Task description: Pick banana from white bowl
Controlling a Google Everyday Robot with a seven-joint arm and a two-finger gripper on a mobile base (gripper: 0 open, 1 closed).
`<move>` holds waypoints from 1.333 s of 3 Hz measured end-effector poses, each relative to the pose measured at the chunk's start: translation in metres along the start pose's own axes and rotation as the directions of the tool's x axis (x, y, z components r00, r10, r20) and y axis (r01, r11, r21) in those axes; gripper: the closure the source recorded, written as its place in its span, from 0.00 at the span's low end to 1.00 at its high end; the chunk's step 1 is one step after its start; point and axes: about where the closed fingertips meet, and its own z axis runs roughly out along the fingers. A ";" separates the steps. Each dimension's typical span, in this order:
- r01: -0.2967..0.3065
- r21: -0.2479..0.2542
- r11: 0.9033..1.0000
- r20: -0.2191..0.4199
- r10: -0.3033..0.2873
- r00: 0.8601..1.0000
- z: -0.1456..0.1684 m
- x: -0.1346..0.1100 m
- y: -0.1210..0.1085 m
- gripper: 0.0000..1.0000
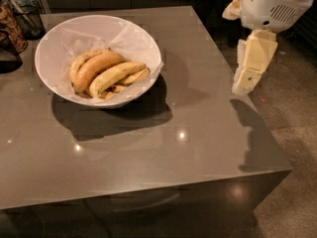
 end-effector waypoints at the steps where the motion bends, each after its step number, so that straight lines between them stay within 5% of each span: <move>1: 0.056 0.002 0.998 0.014 -0.056 0.998 0.005 -0.019 -0.020 0.00; 4: 0.123 0.013 0.992 0.056 -0.123 0.991 0.017 -0.060 -0.050 0.00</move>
Offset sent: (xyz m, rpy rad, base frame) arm 0.0463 0.0526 0.0115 -0.0429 0.0161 0.1546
